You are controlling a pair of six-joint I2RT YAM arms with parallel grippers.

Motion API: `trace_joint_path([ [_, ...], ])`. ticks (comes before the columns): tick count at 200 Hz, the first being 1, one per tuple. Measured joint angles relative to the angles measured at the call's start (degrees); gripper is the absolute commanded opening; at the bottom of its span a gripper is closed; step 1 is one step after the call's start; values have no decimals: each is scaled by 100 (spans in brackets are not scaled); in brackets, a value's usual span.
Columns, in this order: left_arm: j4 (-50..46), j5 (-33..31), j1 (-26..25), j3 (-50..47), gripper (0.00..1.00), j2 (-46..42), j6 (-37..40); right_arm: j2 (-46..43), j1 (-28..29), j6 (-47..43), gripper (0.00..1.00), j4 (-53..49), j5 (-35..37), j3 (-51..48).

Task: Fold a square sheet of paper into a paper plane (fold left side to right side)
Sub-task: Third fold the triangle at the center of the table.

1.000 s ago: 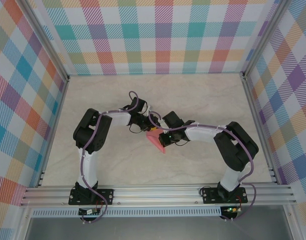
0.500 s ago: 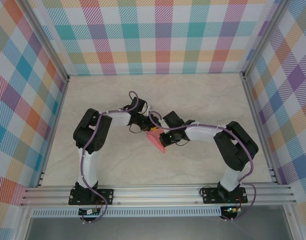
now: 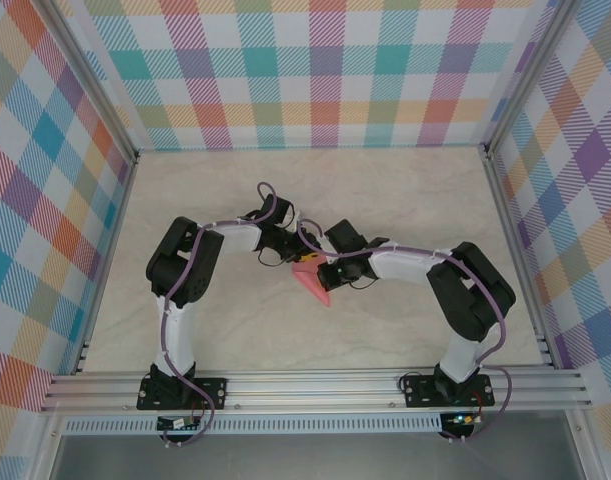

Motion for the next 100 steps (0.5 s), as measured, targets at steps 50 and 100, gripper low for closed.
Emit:
trace_joint_path([
  [50,4,2,-2,0,23,4,0,116,-2,0,4,-44,2,42],
  [100,7,2,-4,0,24,4,0,179,-2,2,4,-85,0,42],
])
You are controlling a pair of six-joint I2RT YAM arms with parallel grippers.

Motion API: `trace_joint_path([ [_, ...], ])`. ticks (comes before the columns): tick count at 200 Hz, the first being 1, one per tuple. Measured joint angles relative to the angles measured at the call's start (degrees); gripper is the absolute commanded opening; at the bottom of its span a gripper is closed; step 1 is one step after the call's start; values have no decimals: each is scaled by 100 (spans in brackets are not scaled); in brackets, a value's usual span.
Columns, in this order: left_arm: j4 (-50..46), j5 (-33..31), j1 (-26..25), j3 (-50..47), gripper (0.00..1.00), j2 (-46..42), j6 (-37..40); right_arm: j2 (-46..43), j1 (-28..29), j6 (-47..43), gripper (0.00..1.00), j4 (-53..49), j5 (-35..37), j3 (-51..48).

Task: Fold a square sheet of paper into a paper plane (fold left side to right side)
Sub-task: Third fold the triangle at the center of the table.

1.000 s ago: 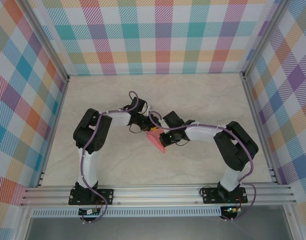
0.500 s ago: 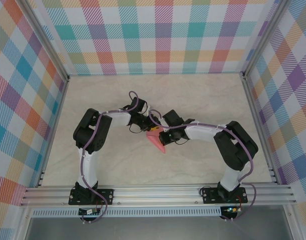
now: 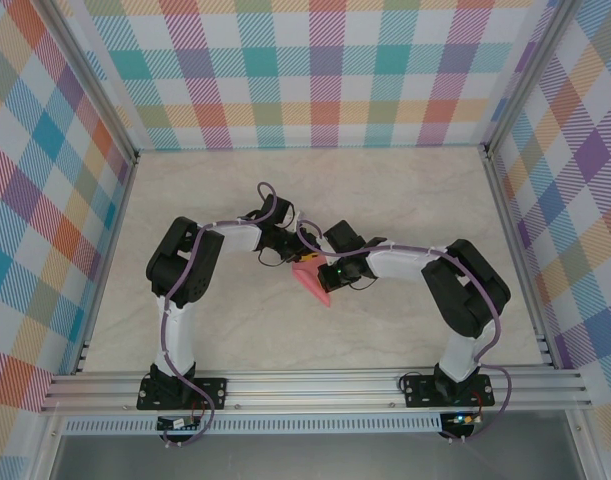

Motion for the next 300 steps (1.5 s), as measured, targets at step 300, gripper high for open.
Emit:
trace_joint_path([
  [300,758,-214,-315,-2511,15,-2227,-551,98,-28,-9,4,-140,-133,122],
])
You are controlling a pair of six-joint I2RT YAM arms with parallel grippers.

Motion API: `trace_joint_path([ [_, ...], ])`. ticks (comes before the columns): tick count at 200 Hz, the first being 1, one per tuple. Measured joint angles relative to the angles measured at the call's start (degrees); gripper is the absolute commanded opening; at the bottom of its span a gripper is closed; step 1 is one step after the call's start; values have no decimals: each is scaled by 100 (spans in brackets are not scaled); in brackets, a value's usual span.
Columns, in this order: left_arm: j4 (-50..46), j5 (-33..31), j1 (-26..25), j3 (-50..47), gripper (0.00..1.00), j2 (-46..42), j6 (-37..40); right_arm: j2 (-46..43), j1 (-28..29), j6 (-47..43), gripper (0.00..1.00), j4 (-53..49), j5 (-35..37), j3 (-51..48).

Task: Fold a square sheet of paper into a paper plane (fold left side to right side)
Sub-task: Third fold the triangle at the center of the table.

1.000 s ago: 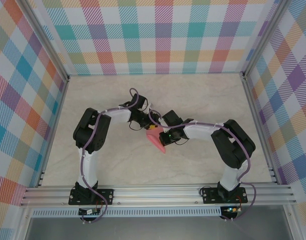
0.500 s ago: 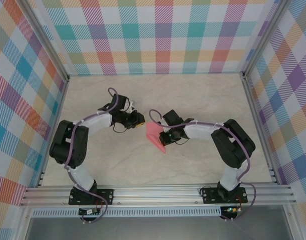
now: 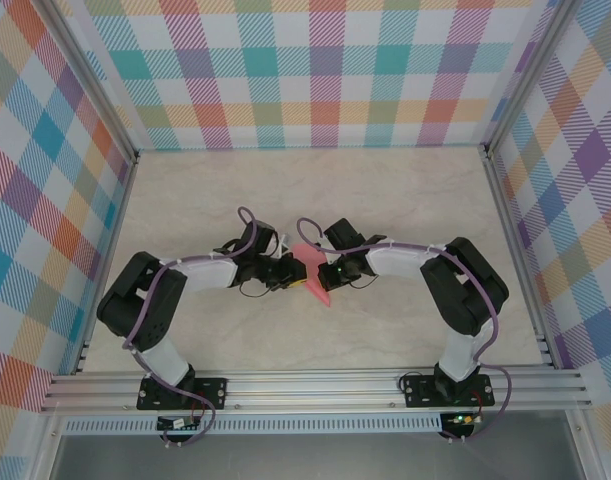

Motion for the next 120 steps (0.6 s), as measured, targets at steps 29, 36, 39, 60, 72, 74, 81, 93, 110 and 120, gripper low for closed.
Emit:
trace_joint_path([
  [29,153,-4,-46,42,15,297,-101,11,0,0,4,-31,0,22],
  [36,164,-4,-57,57,15,330,-103,11,0,0,4,-31,0,24],
  [39,166,-4,-63,63,15,337,-105,13,0,0,4,-33,-2,24],
  [60,188,-20,-83,81,15,365,-105,15,0,0,4,-35,-7,26],
  [72,188,-55,-85,81,15,378,-105,15,-2,0,4,-33,-15,26],
  [74,186,-59,-85,81,15,380,-105,15,-2,0,4,-35,-15,26],
  [81,186,-72,-87,81,14,389,-105,15,-4,0,4,-35,-17,26],
  [93,181,-107,-87,79,14,400,-101,20,-4,0,5,-35,-20,31],
  [110,146,-140,-87,79,14,413,-98,24,-4,0,5,-37,-20,33],
  [120,131,-166,-87,81,14,422,-96,24,-4,0,5,-39,-20,33],
])
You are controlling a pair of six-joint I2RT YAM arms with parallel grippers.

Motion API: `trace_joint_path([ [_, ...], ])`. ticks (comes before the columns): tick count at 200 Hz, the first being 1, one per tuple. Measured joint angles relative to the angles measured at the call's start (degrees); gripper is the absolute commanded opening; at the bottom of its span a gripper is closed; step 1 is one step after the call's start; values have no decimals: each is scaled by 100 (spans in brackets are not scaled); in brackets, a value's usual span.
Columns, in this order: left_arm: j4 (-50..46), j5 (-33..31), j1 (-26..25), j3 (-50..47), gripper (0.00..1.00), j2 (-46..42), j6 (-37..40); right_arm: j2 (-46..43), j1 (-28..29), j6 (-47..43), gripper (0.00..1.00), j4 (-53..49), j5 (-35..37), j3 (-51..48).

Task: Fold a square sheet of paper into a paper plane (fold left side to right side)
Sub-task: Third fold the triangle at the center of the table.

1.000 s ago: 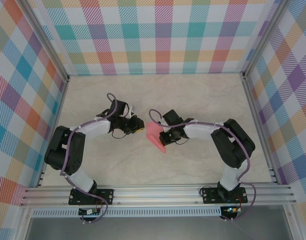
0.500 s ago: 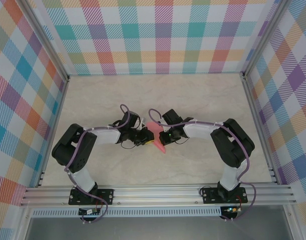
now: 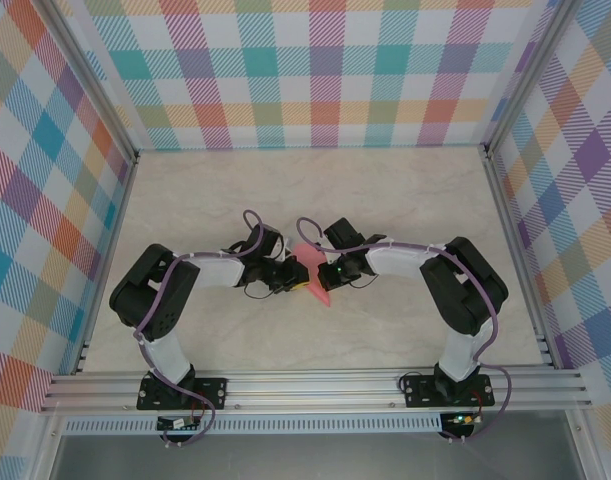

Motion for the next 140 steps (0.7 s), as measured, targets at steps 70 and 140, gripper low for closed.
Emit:
trace_joint_path([
  [70,-20,-103,0,-2,14,125,31,15,0,-2,5,-33,0,26],
  [140,-50,-140,-2,-2,13,181,46,22,-7,-46,26,-306,44,214],
])
